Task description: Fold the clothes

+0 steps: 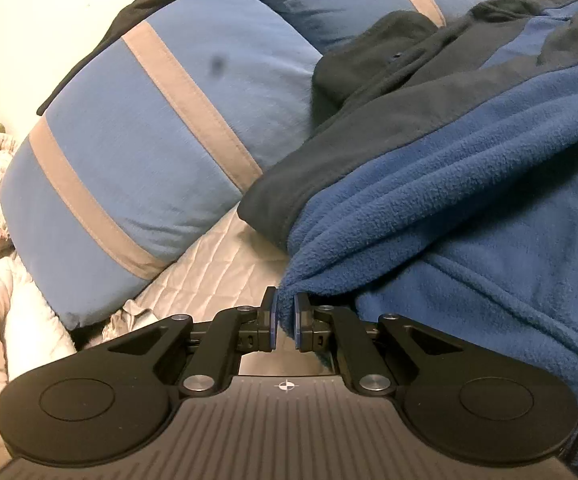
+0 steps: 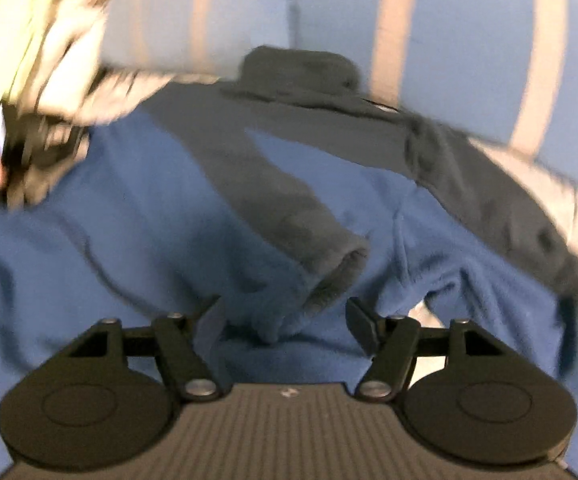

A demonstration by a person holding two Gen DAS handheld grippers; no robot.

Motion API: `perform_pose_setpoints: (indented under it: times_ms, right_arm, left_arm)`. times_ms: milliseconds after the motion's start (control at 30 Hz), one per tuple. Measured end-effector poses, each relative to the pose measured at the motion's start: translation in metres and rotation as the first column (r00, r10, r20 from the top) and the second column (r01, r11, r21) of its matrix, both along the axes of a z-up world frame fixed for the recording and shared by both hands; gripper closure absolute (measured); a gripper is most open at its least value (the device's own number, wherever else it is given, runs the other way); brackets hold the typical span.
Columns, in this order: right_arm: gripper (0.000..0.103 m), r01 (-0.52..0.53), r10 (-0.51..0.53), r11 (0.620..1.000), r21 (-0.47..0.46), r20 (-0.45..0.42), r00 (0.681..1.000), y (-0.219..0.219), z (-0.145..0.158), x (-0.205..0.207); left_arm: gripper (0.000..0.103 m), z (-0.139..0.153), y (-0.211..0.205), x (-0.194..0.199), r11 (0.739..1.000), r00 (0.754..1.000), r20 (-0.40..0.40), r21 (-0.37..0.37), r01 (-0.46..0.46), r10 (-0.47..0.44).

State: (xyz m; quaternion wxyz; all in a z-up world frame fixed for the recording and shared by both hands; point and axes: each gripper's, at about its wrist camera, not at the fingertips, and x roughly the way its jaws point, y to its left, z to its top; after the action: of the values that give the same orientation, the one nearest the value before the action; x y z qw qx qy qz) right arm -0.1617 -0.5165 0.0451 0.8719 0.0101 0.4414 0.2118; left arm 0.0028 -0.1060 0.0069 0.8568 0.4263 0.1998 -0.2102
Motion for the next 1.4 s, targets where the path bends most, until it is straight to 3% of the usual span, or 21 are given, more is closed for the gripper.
perform_pose_setpoints:
  times_ms: [167,267,300,467,567,633,667,733,800,833,933,1033,1133,1233,1400]
  right_arm:
    - [0.037,0.147,-0.137,0.979,0.143,-0.076,0.988,-0.014,-0.029,0.033]
    - [0.069,0.196,-0.179,0.967,0.164,-0.112,0.977,-0.011,-0.045,0.049]
    - [0.091,0.207,-0.187,0.965,0.163,-0.130,0.974,-0.010,-0.049,0.051]
    - [0.094,0.238,-0.224,0.966,0.105,-0.134,0.965,-0.006,-0.052,0.044]
    - [0.084,0.271,-0.253,0.957,0.099,-0.160,0.954,-0.009,-0.051,0.038]
    - [0.058,0.278,-0.265,0.957,0.084,-0.141,0.954,-0.010,-0.042,0.033]
    - [0.051,0.281,-0.271,0.957,0.077,-0.124,0.955,-0.011,-0.036,0.029]
    - [0.027,0.287,-0.282,0.956,0.068,-0.067,0.957,-0.015,-0.019,0.019]
    - [0.022,0.291,-0.292,0.954,0.071,0.003,0.956,-0.021,0.002,0.010]
    - [0.016,0.293,-0.296,0.954,0.069,0.040,0.954,-0.025,0.014,0.006]
    - [0.006,0.333,-0.339,0.941,0.064,0.145,0.930,-0.039,0.049,-0.004]
    - [0.000,0.387,-0.392,0.919,0.071,0.238,0.889,-0.059,0.085,-0.013]
    - [0.000,0.439,-0.440,0.895,0.082,0.328,0.836,-0.079,0.121,-0.021]
    - [0.000,0.487,-0.482,0.867,0.099,0.415,0.772,-0.098,0.157,-0.030]
    - [0.000,0.569,-0.542,0.812,0.132,0.533,0.650,-0.133,0.211,-0.051]
  left_arm:
    - [0.095,-0.001,-0.002,-0.001,1.000,1.000,0.002,0.013,-0.003,0.003]
    - [0.094,-0.001,-0.003,-0.003,0.999,1.000,0.009,0.040,0.008,-0.008]
    - [0.094,-0.001,-0.002,-0.004,0.999,1.000,0.014,0.053,0.015,-0.016]
    - [0.092,-0.010,-0.001,-0.006,0.989,0.999,0.009,0.140,0.043,-0.045]
    - [0.078,-0.002,0.001,-0.006,0.991,1.000,0.007,0.134,0.022,-0.023]
    - [0.056,0.019,0.009,-0.009,0.996,1.000,0.014,0.089,0.000,-0.001]
    - [0.054,0.030,0.013,-0.010,0.998,1.000,0.017,0.067,-0.012,0.011]
    - [0.049,0.051,0.021,-0.011,0.999,0.999,0.018,0.020,-0.036,0.035]
    - [0.037,0.078,0.031,-0.008,0.997,0.998,-0.003,-0.035,-0.068,0.068]
    - [0.037,0.094,0.036,-0.007,0.994,0.996,-0.023,-0.070,-0.084,0.083]
    - [0.036,0.144,0.049,-0.002,0.975,0.991,-0.091,-0.188,-0.115,0.099]
    - [0.035,0.199,0.054,-0.004,0.944,0.990,-0.100,-0.307,-0.122,0.096]
    - [0.025,0.251,0.051,-0.017,0.914,0.997,-0.025,-0.398,-0.076,0.072]
    - [0.022,0.293,0.040,-0.029,0.886,0.998,0.050,-0.462,-0.018,0.047]
    - [0.018,0.331,0.015,-0.050,0.835,0.993,0.115,-0.547,0.067,-0.004]
